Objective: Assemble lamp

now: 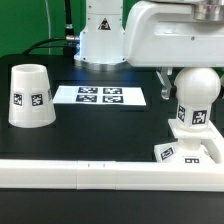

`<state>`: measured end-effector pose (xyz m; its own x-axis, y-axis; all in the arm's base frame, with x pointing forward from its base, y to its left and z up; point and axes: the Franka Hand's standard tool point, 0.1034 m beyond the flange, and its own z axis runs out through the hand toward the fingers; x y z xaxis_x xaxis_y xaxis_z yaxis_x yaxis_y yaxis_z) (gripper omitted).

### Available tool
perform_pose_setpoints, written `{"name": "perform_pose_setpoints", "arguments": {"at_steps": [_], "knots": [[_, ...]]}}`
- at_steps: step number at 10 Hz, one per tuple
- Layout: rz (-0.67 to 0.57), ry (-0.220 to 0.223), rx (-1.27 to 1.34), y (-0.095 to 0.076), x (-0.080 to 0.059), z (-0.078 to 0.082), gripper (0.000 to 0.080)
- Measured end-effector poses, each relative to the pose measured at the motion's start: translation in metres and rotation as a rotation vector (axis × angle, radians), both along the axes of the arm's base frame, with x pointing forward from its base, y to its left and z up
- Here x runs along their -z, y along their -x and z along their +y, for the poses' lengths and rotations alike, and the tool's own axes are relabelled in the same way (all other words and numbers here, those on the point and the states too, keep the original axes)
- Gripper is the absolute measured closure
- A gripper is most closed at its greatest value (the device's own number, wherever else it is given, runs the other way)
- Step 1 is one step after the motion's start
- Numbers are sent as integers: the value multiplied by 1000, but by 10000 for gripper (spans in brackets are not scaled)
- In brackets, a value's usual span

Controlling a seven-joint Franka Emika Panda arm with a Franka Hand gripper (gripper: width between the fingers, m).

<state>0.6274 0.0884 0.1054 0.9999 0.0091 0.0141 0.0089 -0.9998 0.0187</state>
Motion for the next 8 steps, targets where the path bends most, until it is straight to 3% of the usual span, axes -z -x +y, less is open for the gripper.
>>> {"name": "perform_pose_setpoints", "arguments": {"at_steps": [8], "knots": [[5, -33, 467, 1, 1, 1, 223]]}}
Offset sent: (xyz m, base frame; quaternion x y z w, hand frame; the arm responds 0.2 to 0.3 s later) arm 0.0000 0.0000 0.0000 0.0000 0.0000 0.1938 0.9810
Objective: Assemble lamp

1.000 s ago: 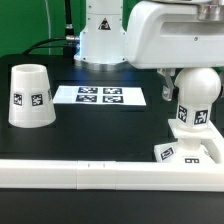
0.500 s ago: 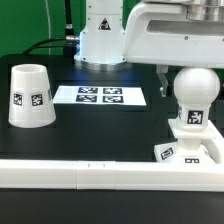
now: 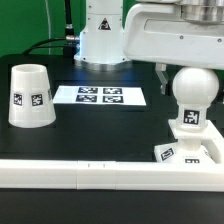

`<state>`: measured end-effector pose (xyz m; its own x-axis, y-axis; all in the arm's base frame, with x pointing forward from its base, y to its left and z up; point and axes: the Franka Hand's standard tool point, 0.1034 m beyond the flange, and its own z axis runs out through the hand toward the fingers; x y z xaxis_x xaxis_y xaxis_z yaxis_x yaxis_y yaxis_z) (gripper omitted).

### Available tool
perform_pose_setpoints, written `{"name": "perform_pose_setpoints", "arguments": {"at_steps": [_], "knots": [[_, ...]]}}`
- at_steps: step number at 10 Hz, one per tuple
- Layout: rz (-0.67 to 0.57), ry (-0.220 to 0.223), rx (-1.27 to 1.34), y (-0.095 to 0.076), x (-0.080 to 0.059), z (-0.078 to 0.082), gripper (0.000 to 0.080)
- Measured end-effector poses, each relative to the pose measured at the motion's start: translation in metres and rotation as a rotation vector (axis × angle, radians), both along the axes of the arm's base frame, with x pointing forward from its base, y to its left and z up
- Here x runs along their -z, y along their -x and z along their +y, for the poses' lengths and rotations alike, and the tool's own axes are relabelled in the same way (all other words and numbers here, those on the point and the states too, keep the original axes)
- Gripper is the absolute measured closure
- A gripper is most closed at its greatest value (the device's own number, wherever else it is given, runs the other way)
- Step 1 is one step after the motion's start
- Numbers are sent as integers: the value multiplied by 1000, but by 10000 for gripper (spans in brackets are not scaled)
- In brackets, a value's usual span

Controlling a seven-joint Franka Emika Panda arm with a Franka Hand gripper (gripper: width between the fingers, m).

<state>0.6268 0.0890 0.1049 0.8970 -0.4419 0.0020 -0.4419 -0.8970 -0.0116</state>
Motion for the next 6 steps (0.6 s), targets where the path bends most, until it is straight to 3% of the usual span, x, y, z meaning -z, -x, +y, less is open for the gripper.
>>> {"name": "perform_pose_setpoints", "arguments": {"at_steps": [6], "knots": [[45, -89, 581, 1, 0, 3, 223]]}}
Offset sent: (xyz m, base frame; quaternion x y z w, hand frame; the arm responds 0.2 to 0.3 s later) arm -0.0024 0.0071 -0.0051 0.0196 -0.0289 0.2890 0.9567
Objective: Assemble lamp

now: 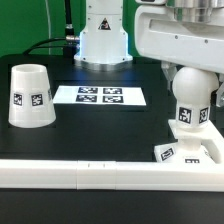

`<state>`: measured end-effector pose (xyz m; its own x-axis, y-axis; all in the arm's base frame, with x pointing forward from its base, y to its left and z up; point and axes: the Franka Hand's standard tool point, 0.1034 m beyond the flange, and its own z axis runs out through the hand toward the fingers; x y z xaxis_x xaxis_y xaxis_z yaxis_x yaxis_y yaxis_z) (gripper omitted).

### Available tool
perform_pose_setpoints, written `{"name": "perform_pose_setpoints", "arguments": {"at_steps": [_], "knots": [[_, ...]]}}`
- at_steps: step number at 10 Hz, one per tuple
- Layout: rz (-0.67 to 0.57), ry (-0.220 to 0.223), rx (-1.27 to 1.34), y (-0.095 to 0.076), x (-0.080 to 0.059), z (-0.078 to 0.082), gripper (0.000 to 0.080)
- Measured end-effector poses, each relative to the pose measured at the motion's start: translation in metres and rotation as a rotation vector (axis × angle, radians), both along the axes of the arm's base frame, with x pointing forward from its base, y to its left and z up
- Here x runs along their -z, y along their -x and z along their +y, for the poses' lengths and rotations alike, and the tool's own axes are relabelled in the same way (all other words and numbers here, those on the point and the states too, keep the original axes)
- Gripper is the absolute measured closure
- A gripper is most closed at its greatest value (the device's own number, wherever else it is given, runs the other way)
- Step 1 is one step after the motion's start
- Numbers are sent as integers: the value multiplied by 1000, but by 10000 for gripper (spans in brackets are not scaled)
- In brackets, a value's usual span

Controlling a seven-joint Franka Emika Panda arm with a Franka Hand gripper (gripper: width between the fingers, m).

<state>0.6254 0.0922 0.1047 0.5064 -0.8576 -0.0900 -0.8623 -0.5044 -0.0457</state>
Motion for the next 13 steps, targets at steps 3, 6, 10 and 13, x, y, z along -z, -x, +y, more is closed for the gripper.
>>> {"name": "perform_pose_setpoints", "arguments": {"at_steps": [3, 6, 10, 13], "knots": [[28, -41, 234, -1, 0, 3, 223], [26, -42, 221, -1, 0, 4, 223], [-33, -38, -158, -4, -10, 10, 104], [-55, -39, -347, -3, -9, 10, 101]]}}
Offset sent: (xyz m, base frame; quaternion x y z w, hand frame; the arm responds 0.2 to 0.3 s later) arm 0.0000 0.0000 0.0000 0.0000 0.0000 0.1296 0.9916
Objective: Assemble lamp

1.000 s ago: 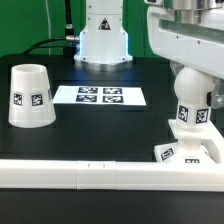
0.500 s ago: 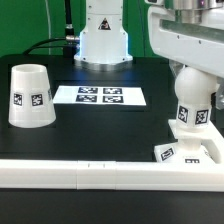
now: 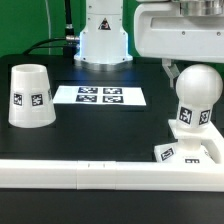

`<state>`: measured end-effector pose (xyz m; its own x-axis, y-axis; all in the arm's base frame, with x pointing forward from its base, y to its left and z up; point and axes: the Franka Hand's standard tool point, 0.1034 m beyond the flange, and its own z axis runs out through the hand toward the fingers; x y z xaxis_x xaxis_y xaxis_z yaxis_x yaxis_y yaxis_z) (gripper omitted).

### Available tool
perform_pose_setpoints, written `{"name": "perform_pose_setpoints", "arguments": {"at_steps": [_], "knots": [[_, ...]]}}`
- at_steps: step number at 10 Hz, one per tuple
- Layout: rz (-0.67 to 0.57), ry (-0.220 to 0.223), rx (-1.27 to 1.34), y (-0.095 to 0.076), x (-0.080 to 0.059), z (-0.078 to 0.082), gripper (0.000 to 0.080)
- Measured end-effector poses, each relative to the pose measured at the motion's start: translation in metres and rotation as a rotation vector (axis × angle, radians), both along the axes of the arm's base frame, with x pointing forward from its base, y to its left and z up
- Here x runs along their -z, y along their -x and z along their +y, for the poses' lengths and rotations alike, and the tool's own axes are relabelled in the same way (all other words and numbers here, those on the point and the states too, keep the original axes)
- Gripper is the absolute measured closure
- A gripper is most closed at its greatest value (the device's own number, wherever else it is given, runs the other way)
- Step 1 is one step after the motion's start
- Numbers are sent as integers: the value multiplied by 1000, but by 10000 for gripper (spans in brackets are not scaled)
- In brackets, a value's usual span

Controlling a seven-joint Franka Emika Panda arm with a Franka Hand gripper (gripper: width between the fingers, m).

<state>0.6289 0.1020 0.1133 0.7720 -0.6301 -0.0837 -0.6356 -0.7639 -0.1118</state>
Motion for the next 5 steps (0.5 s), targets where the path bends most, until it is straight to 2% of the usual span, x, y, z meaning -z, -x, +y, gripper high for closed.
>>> {"name": "perform_pose_setpoints", "arguments": {"at_steps": [4, 5], "knots": [[-45, 6, -332, 0, 1, -1, 101], [-67, 27, -500, -1, 0, -5, 101]]}}
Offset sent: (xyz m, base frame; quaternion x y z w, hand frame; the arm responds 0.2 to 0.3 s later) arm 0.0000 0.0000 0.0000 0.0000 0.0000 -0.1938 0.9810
